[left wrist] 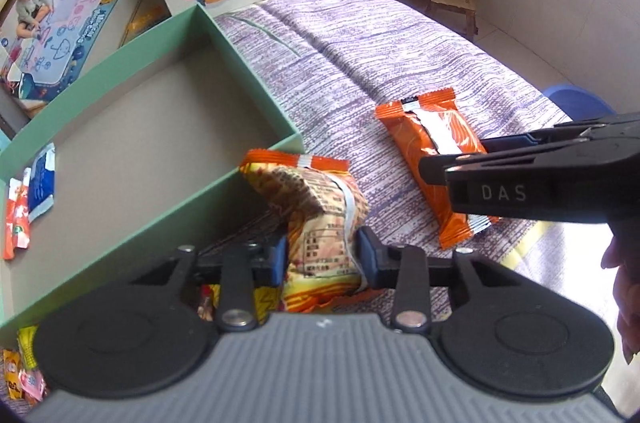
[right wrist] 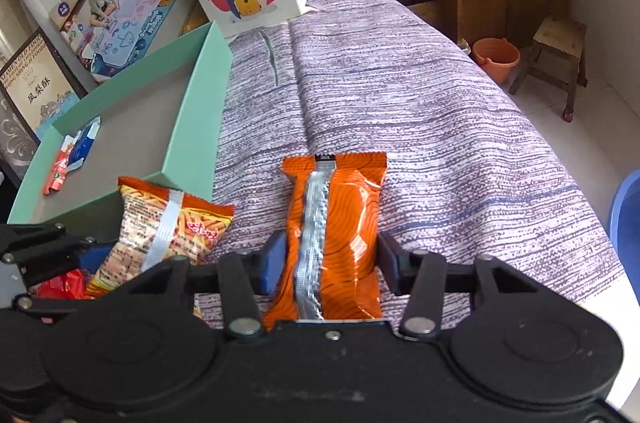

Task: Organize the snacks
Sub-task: 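Lower both held bags into the green tray and open both grippers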

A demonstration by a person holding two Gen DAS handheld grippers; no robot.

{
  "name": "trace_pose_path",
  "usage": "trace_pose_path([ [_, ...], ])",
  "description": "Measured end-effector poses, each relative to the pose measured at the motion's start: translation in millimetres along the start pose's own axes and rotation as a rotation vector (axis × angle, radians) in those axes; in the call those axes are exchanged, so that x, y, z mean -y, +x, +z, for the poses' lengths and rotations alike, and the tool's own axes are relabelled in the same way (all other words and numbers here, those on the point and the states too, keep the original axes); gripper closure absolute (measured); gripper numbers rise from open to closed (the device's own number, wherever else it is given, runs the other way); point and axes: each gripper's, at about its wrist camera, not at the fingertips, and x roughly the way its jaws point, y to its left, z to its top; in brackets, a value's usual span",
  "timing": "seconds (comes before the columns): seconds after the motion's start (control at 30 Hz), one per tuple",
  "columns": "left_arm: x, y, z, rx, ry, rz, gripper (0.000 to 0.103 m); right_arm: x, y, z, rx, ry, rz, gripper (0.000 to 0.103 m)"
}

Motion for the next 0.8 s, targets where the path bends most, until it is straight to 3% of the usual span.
trace_pose_path([
  [0.2,-10,-12,-3,0.002,-0.061,-0.088,0.072,8,-15,3,0.000,0.041,0.019,0.055],
  [0.4,-30,-47,3,0.082,-0.123,-0.151,0.072,0,-38,19,0.040,0.048,0.045,0.055],
  [0.6,-87,-70,21,0.175,-0.214,-0.098,0.072,-45,-43,60,0.073,-0.003,0.120,0.055],
  [0.8,-164,-49,34,0.151,-0.315,-0.032,0.072,-110,-6,104,0.045,-0.066,0.184,0.055],
])
